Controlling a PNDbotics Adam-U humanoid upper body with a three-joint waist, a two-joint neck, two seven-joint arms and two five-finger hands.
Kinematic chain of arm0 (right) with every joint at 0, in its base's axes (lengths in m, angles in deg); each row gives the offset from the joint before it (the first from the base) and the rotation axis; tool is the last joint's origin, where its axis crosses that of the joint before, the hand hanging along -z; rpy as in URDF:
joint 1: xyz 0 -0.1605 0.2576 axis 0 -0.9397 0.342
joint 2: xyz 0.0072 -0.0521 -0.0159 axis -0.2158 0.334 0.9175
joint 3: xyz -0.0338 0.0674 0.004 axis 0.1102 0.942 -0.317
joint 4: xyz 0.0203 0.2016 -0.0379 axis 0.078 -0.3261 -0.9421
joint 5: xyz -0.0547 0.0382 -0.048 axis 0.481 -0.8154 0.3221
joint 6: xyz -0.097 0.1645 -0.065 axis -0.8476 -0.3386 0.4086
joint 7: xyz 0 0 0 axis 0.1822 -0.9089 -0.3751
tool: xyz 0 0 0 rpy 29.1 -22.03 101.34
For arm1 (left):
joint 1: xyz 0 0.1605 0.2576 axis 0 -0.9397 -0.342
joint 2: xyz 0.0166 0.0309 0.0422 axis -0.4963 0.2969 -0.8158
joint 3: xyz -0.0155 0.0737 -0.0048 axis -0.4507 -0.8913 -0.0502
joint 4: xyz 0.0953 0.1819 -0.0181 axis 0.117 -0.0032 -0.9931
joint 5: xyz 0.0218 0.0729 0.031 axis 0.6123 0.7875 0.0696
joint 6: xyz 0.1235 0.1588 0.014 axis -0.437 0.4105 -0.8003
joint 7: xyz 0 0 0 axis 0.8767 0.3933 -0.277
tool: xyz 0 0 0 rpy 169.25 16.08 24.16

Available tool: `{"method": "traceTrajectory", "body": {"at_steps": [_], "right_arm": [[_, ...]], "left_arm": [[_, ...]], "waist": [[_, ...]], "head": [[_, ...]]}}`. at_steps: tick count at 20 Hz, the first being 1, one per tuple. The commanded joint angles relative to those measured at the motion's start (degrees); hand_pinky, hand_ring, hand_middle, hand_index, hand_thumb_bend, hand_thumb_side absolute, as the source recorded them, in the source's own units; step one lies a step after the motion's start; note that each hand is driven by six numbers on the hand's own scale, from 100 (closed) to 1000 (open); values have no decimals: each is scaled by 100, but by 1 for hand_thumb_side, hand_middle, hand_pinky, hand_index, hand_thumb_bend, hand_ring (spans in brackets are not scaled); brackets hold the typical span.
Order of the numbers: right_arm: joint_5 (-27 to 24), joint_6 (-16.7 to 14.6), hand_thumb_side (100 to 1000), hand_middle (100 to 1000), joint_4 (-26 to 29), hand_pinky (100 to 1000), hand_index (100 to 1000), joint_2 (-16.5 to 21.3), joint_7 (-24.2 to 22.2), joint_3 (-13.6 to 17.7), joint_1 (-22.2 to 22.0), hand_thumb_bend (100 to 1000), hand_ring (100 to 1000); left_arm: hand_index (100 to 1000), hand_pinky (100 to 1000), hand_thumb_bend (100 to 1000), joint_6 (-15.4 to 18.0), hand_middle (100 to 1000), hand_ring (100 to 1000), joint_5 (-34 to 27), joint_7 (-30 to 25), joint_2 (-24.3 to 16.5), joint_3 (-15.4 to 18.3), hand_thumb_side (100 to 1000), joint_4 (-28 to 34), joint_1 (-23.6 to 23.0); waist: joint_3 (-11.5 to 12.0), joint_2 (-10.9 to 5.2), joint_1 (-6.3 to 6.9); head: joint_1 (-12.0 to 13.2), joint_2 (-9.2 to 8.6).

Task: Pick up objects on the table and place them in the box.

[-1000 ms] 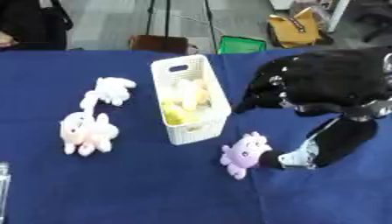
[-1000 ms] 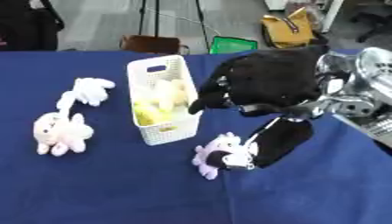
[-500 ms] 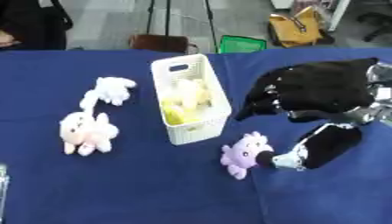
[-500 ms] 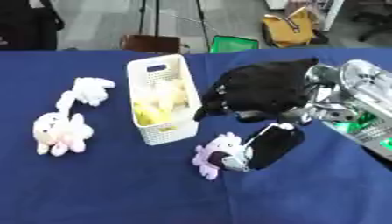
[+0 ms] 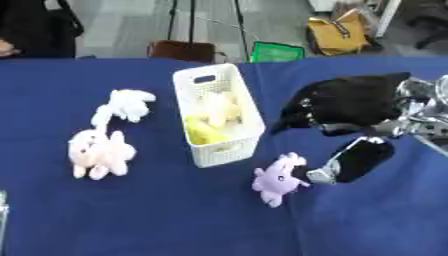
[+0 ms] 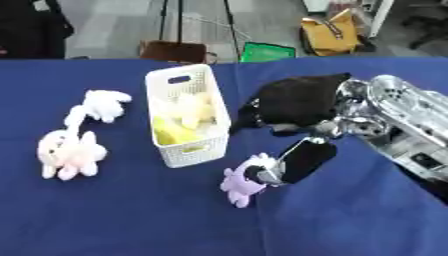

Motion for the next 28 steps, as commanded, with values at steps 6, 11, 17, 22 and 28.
{"method": "traceTrajectory", "body": {"at_steps": [6,11,17,22,28], "right_arm": [[166,-359,779,792,-554,912,954,-88,-17,-5,109,378,873],[200,-524,768,797,-842,912,962,-186,-131,-43,114,389,877],[114,-615,792,805,-831,919,983,-216,-178,-86,89,474,887],[102,-573,778,802,-868,916,980,-268,-217,-107,62,479,885],[121,-540,756,799,-1035,915,977,-404,-287,-192,45,492,883]], "left_arm": [[746,524,100,189,707,534,-16,165,-23,-22,537,105,83],[746,524,100,188,709,534,-16,166,-19,-20,535,105,88],[747,525,100,184,710,534,-20,162,-14,-27,535,105,99],[747,525,100,190,710,534,-22,159,-12,-29,535,105,108],[747,524,100,195,711,534,-25,162,-7,-33,535,105,116]], "waist": [[2,-70,7],[17,-58,3],[14,-44,2],[29,-38,5],[50,-38,9]], "head": [[-19,-62],[-18,-69],[-11,-69],[-12,-89],[-21,-105]]}}
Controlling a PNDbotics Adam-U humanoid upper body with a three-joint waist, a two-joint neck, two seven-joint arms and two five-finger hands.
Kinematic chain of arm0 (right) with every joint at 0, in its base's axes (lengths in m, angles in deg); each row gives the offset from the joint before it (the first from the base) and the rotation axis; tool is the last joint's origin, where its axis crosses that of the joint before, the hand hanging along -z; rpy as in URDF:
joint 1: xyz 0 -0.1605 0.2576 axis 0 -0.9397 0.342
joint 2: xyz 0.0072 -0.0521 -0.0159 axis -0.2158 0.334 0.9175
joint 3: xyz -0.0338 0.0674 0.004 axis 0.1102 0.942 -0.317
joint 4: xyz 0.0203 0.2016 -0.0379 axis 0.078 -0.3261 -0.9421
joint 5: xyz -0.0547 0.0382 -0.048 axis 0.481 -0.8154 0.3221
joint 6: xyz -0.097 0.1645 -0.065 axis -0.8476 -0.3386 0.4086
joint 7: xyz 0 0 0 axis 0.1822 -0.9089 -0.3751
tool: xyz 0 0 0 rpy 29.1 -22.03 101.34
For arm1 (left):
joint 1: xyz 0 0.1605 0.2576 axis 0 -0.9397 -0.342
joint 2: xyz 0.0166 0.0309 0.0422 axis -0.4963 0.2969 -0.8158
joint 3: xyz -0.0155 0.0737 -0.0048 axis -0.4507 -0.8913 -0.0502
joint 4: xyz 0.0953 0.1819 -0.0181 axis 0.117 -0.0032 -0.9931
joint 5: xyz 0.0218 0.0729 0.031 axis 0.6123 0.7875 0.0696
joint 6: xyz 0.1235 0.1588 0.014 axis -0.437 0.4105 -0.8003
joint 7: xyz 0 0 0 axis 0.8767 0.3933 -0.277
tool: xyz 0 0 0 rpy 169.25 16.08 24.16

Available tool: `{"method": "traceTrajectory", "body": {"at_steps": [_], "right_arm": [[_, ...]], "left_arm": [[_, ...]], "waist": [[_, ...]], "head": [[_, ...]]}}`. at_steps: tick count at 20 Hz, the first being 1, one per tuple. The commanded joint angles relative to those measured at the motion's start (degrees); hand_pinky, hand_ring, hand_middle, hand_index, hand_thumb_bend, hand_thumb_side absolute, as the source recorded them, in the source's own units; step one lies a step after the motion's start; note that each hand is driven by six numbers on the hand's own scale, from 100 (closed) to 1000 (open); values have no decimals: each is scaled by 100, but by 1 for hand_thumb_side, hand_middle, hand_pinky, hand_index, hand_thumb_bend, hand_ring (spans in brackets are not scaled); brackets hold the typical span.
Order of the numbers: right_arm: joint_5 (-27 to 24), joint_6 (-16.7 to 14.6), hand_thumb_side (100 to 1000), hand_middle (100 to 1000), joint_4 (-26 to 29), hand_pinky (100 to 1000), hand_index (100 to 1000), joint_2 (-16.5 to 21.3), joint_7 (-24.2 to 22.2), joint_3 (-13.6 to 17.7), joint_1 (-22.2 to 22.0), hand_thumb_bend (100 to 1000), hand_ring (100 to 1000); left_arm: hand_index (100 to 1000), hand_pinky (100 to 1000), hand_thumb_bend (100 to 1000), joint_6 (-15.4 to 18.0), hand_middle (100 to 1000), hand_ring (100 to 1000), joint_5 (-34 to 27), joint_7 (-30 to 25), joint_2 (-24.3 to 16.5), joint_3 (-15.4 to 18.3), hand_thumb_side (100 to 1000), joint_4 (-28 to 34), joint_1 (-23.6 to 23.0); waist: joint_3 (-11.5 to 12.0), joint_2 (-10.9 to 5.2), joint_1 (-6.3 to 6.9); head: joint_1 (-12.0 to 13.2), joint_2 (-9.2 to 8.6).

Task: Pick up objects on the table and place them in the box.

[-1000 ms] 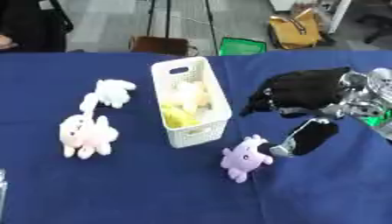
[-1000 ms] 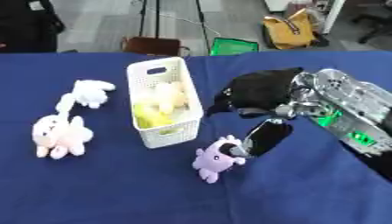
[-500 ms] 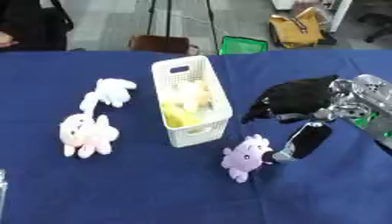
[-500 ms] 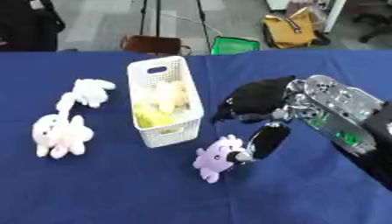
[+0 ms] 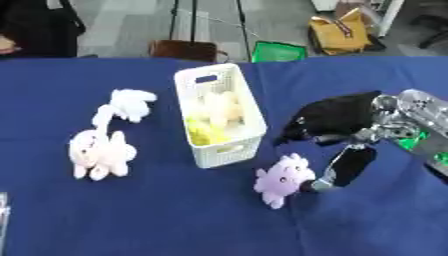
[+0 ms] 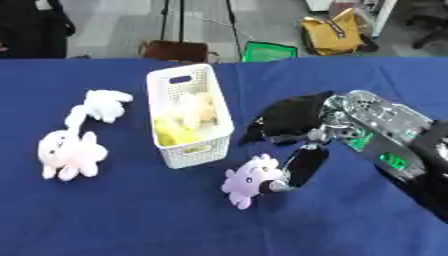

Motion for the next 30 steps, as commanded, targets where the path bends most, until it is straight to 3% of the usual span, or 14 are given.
{"method": "traceTrajectory", "body": {"at_steps": [1,17,30], "right_arm": [[-14,8,756,799,-73,915,977,6,-46,14,66,493,883],[170,-78,741,774,-510,910,946,-210,92,-51,48,471,874],[186,-220,720,773,-722,911,944,-272,-124,-93,0,469,869]], "left_arm": [[747,524,100,189,711,534,-21,167,-45,-3,535,105,76],[748,524,100,183,712,534,-13,180,-35,-3,531,105,76],[749,525,100,178,713,534,-13,189,-33,-5,527,105,80]], "waist": [[7,-81,7],[40,-51,9],[60,-35,5]], "head": [[-17,-83],[-63,-112],[-85,-128]]}}
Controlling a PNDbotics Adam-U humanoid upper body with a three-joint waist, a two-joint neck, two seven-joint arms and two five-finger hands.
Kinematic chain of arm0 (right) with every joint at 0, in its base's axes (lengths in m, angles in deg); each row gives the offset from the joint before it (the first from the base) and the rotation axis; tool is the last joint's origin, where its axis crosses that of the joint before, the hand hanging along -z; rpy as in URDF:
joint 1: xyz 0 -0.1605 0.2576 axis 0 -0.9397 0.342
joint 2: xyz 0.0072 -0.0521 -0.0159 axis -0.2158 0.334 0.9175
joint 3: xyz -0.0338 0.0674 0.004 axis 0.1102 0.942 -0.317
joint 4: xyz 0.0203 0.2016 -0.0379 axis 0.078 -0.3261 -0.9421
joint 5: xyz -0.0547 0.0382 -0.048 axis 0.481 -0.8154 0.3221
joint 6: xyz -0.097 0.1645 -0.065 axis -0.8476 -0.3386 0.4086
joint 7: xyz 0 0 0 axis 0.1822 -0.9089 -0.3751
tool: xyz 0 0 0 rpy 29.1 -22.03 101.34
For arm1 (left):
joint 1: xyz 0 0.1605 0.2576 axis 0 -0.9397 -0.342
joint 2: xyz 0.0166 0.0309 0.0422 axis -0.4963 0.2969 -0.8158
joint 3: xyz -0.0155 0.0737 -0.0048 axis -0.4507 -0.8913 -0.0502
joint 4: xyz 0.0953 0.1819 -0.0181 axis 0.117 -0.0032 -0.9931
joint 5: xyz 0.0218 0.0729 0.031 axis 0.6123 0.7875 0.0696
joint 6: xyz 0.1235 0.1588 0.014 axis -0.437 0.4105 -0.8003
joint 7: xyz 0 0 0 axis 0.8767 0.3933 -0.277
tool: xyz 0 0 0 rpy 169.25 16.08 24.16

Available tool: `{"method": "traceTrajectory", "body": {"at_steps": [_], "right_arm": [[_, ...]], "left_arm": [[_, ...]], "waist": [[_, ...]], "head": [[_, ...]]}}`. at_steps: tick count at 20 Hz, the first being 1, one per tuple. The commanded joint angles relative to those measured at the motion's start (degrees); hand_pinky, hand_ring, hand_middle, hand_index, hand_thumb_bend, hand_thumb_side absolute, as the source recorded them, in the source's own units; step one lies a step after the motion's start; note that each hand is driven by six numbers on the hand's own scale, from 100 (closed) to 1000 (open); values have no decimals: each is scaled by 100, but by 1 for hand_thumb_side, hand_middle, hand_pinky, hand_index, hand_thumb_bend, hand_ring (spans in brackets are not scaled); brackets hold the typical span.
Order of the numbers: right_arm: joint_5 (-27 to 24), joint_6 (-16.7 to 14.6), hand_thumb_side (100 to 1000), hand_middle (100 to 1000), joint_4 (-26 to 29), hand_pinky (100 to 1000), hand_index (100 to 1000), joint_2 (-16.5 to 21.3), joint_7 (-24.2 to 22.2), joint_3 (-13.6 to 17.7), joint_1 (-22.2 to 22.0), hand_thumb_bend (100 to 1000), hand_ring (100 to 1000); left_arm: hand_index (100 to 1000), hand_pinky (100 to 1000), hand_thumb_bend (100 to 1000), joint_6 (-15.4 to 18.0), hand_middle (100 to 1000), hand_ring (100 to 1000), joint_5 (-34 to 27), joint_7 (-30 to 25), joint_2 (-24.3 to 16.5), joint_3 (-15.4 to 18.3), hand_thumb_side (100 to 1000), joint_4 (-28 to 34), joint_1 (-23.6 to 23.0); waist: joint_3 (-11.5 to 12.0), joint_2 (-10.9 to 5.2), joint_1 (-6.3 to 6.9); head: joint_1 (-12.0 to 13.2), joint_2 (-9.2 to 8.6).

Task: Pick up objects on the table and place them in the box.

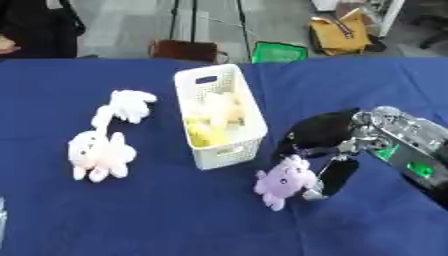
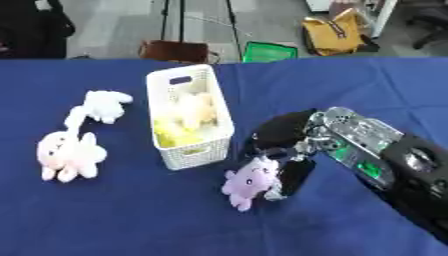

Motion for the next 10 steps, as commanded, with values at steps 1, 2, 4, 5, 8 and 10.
{"method": "traceTrajectory", "body": {"at_steps": [1,2,4,5,8,10], "right_arm": [[45,-41,718,771,-34,910,942,33,-36,42,53,469,869],[46,-45,714,765,-42,909,931,25,-32,39,50,465,866],[49,-51,712,762,-57,908,926,15,-19,35,48,462,865],[51,-51,704,741,-62,904,902,13,-10,36,47,451,858],[61,-19,690,673,-72,895,852,5,70,55,46,411,835],[73,23,693,648,-86,890,830,-2,174,68,39,389,824]], "left_arm": [[749,524,100,178,713,534,-13,188,-42,-5,527,105,78],[749,524,100,179,713,534,-14,188,-43,-5,527,105,79],[749,524,100,179,713,534,-15,188,-43,-6,527,105,79],[749,525,100,179,713,534,-16,188,-42,-6,526,105,79],[749,524,100,177,713,534,-18,185,-40,-8,525,105,80],[749,524,100,177,713,533,-18,181,-38,-9,524,105,82]], "waist": [[6,-96,7],[8,-97,9],[11,-97,11],[12,-98,12],[9,-92,15],[8,-90,17]], "head": [[-13,-60],[-16,-63],[-20,-64],[-22,-65],[-31,-74],[-34,-77]]}}
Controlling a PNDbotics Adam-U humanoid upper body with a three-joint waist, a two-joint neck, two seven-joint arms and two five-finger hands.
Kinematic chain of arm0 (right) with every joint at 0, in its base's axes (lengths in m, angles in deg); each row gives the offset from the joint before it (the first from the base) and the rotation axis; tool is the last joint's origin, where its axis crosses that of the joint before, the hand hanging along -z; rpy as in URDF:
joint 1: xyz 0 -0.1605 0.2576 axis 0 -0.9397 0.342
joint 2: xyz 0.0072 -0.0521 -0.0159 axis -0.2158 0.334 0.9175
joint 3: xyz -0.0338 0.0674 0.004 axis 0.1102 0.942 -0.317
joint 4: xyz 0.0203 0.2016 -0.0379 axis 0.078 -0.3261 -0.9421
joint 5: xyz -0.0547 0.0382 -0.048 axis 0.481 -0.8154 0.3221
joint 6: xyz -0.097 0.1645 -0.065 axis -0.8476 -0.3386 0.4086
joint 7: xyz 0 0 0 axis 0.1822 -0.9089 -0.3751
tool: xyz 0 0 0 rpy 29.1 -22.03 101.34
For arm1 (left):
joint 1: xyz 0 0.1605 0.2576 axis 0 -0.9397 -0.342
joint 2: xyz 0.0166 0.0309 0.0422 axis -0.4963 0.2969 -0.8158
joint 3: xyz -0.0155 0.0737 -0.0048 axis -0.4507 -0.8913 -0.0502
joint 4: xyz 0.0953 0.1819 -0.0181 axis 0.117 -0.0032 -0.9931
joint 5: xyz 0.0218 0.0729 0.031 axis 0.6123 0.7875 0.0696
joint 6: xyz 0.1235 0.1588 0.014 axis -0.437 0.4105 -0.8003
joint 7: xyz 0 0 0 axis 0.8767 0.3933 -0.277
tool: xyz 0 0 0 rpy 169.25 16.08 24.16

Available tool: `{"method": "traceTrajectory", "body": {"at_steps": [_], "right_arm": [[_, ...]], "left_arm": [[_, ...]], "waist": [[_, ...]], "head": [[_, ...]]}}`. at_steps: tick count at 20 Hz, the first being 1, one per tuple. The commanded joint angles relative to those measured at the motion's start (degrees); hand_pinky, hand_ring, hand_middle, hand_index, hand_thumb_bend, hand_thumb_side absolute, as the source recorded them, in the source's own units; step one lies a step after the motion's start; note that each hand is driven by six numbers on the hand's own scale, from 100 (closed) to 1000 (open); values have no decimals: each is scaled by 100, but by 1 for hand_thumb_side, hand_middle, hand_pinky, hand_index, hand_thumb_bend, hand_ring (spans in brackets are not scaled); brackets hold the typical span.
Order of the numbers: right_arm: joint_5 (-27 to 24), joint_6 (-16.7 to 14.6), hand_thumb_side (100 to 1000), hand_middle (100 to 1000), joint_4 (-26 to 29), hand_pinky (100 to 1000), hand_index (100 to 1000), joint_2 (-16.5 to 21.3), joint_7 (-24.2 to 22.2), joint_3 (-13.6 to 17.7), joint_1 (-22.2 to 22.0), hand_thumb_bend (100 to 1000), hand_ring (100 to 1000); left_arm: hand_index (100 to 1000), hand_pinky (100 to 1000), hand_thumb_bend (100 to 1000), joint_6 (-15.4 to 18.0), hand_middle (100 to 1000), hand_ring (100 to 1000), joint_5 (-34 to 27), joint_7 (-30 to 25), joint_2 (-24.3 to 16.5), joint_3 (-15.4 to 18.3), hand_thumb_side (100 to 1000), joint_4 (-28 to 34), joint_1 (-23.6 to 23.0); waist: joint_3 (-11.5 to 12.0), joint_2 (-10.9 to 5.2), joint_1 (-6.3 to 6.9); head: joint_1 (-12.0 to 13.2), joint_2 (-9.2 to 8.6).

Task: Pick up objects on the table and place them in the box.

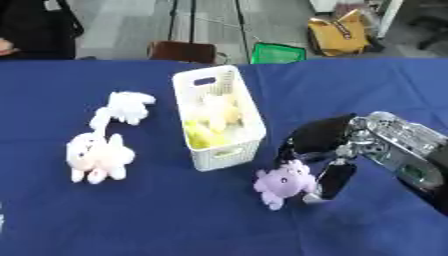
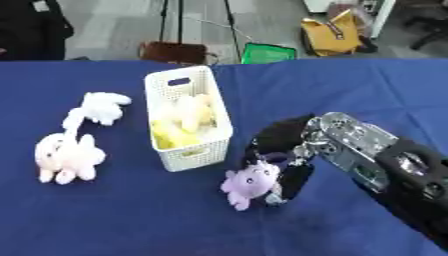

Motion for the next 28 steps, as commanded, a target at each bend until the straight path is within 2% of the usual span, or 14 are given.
{"method": "traceTrajectory", "body": {"at_steps": [1,2,3,4,5,7,8,17,18,22,27,28], "right_arm": [[40,44,693,648,-21,890,830,56,155,69,57,389,824],[42,60,693,637,-28,887,821,54,212,73,53,380,818],[44,73,776,607,-34,875,785,53,263,75,49,236,798],[35,104,701,598,-33,875,785,48,353,94,51,339,798],[30,131,705,573,-33,870,760,47,436,97,50,304,787],[24,181,705,573,-26,870,760,45,587,97,54,304,787],[30,210,679,532,-24,860,721,46,657,104,59,273,768],[144,285,615,484,-58,850,668,31,932,82,44,281,735],[159,289,550,449,-65,833,622,30,943,83,39,283,707],[238,301,502,416,-105,824,585,19,991,79,13,278,692],[284,277,527,442,-178,828,617,3,977,73,-10,309,702],[281,261,654,536,-188,853,743,1,952,67,-14,412,744]], "left_arm": [[749,524,100,176,713,533,-18,180,-38,-8,524,105,80],[749,524,100,175,713,533,-18,182,-37,-6,524,105,80],[749,525,100,175,712,534,-18,183,-36,-5,512,105,80],[749,525,100,175,713,534,-17,182,-36,-6,524,105,80],[749,525,100,175,713,534,-17,181,-37,-7,525,105,80],[749,525,100,174,713,534,-17,178,-36,-9,525,105,80],[749,525,100,173,713,534,-16,177,-35,-8,524,105,80],[750,525,100,170,713,534,-3,175,-33,-8,525,105,84],[750,525,100,171,714,534,-3,176,-33,-7,525,105,86],[751,525,100,171,714,534,-2,177,-32,-9,525,105,92],[752,525,100,172,715,534,-4,175,-35,-9,526,105,98],[752,525,100,172,714,533,-5,175,-35,-9,525,105,99]], "waist": [[3,-91,14],[4,-90,15],[4,-90,16],[2,-90,18],[1,-91,18],[-3,-91,18],[-5,-90,17],[0,-82,18],[1,-79,19],[7,-72,20],[16,-71,22],[17,-71,21]], "head": [[-14,-51],[-15,-53],[-16,-53],[-15,-51],[-15,-51],[-15,-52],[-16,-53],[-23,-62],[-24,-61],[-30,-56],[-33,-57],[-34,-56]]}}
